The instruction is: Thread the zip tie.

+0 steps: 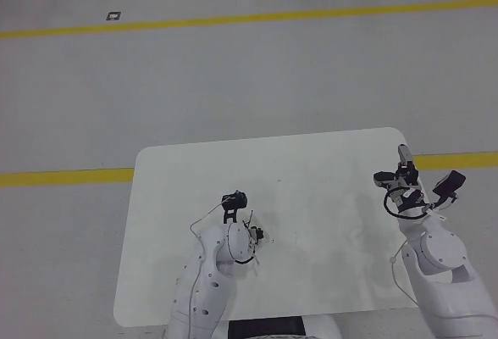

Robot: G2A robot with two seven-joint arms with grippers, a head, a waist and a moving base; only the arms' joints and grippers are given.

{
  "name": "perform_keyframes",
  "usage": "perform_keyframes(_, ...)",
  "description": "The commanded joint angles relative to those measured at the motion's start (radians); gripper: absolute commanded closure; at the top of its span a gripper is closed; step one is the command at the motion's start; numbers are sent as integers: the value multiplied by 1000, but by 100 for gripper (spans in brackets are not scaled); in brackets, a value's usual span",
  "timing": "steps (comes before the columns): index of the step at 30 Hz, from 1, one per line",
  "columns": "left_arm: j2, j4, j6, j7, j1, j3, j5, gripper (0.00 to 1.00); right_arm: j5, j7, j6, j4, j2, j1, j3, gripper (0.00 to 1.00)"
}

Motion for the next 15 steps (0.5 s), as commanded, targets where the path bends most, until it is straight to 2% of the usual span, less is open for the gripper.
perform_keyframes(1, 0, 6, 0, 2, -2, 1, -2, 75, 0, 0, 0, 0, 0, 0, 0, 0)
perform_keyframes(9, 2, 16, 0, 17, -13, -12, -89, 80, 0, 0, 0, 0, 0, 0, 0, 0)
perform_keyframes(15, 7, 25, 0, 0, -17, -9, -64, 81, 0, 0, 0, 0, 0, 0, 0, 0)
